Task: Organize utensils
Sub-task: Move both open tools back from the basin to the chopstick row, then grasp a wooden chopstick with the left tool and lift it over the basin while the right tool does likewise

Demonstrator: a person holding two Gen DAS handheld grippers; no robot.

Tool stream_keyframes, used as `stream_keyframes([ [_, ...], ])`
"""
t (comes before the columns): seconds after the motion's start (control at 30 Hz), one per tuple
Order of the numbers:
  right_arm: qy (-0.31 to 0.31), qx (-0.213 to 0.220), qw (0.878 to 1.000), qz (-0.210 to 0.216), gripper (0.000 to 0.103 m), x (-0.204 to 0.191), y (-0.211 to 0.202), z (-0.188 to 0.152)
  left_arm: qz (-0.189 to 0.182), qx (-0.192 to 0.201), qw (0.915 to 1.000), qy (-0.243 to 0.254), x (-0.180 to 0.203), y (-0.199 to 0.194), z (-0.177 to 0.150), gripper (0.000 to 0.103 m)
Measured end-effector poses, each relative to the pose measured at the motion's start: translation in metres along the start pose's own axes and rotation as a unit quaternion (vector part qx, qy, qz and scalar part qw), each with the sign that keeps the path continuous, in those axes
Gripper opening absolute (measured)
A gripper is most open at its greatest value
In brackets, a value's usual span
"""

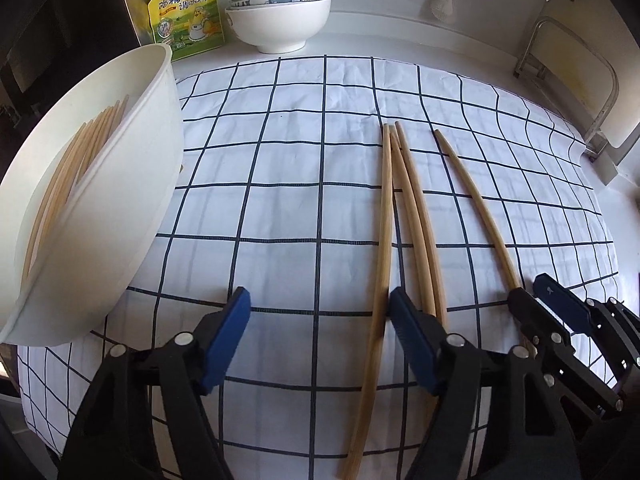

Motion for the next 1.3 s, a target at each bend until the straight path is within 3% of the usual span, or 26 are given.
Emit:
stream_keyframes([
  [0.07, -0.004, -0.003, 1.0, 0.001, 0.006, -0.002, 0.001, 0.001, -0.005, 0.002, 1.0, 0.007, 0.004, -0.004, -0.001, 0.044],
  [0.1, -0.003, -0.004, 1.0, 0.001, 0.006, -0.003, 0.001, 0.001, -0.008, 0.002, 0.9999, 0.011, 0.006, -0.006, -0.002, 0.037],
  [0.17, 0.009, -0.005, 1.0, 0.013, 0.006, -0.002, 0.001, 0.002, -0.016, -0.002, 0.9997, 0.02, 0.01, -0.008, -0.003, 0.01],
  [0.23, 0.027, -0.008, 0.999, 0.026, 0.006, 0.0, 0.001, 0.001, -0.022, -0.01, 0.9995, 0.019, 0.009, -0.009, -0.004, 0.007],
  [0.37, 0.051, -0.005, 0.998, 0.04, 0.006, 0.001, -0.008, 0.004, -0.037, -0.019, 0.9991, 0.011, 0.002, -0.012, -0.005, 0.007],
  [0.67, 0.043, 0.024, 0.997, 0.056, 0.006, -0.032, -0.049, 0.04, -0.053, 0.022, 0.9983, -0.004, -0.039, -0.065, 0.021, 0.007],
  [0.93, -0.001, 0.062, 0.993, 0.102, 0.006, -0.114, -0.068, 0.106, -0.013, 0.066, 0.9964, -0.052, -0.139, -0.1, 0.049, 0.007],
  [1.13, -0.037, 0.059, 0.988, 0.14, 0.006, -0.192, -0.048, 0.143, 0.027, 0.067, 0.9933, -0.091, -0.226, -0.091, 0.058, 0.007],
  [1.3, -0.057, 0.041, 0.985, 0.158, 0.006, -0.244, -0.019, 0.159, 0.039, 0.06, 0.9916, -0.108, -0.272, -0.073, 0.063, 0.007],
])
Point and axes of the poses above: each gripper's, at about its wrist camera, not at the fingertips, and y roughly the way its jaws point, x to its right, z to its top, the point moved 9 cm from there along y, roughly the way its jaws point, and after that the axes turned 7 degrees about z, right-handed, at the moved point
